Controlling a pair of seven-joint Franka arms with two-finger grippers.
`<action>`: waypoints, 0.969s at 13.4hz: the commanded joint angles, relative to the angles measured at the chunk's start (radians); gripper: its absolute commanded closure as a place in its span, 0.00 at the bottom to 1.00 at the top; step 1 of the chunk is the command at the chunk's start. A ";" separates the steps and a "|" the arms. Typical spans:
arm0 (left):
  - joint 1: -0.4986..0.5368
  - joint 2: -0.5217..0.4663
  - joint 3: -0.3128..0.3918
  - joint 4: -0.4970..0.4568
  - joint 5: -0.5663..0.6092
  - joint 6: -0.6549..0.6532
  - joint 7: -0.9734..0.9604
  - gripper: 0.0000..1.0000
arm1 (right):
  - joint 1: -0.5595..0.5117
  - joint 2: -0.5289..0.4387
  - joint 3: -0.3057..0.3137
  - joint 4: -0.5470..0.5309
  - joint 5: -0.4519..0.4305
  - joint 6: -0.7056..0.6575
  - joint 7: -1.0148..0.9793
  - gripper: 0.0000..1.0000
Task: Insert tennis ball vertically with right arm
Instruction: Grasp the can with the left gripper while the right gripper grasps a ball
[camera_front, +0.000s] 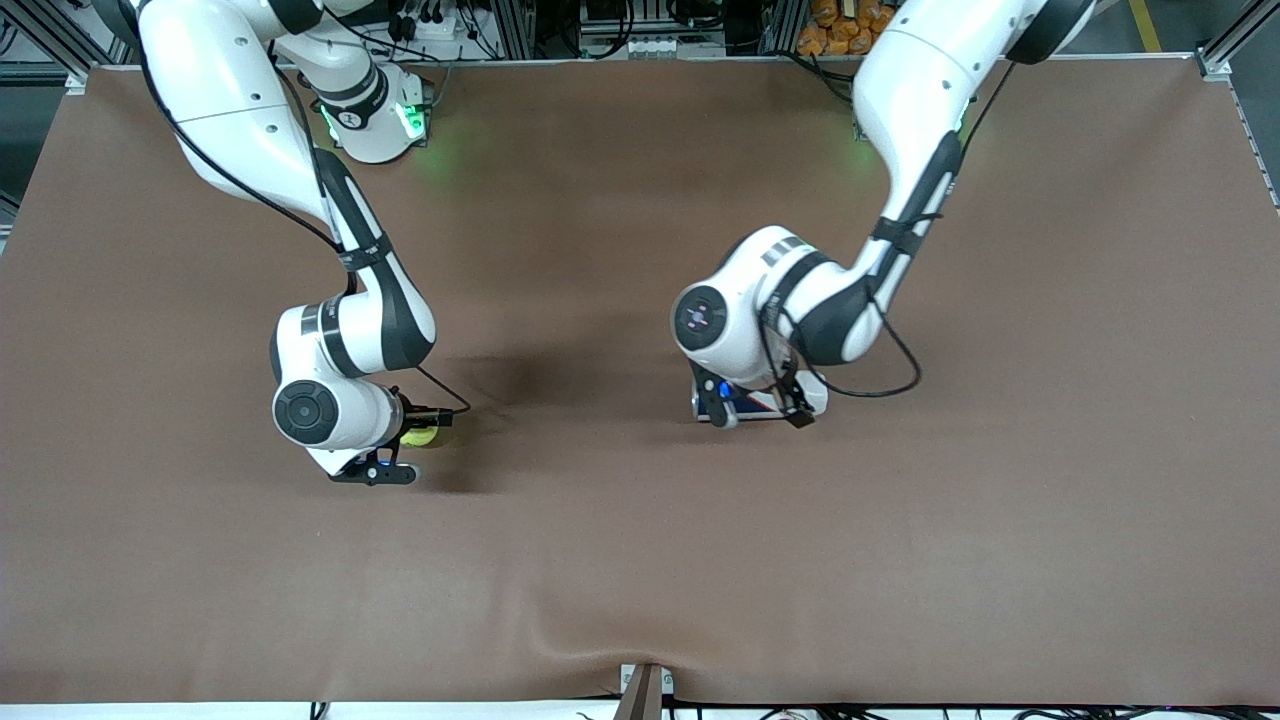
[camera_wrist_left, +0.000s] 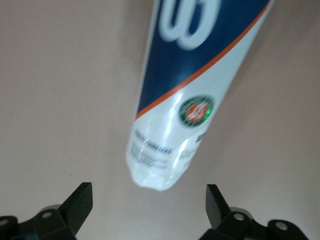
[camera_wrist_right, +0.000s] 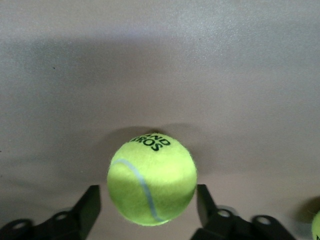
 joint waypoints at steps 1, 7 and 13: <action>-0.034 0.035 0.020 0.025 0.072 -0.004 -0.007 0.00 | -0.025 0.006 0.005 0.017 0.022 0.000 -0.015 0.88; -0.032 0.061 0.020 0.022 0.122 -0.003 0.068 0.00 | -0.040 -0.072 0.002 0.083 0.019 -0.153 -0.018 1.00; -0.037 0.074 0.020 0.016 0.125 0.017 0.120 0.00 | -0.103 -0.120 -0.003 0.351 0.003 -0.500 -0.013 1.00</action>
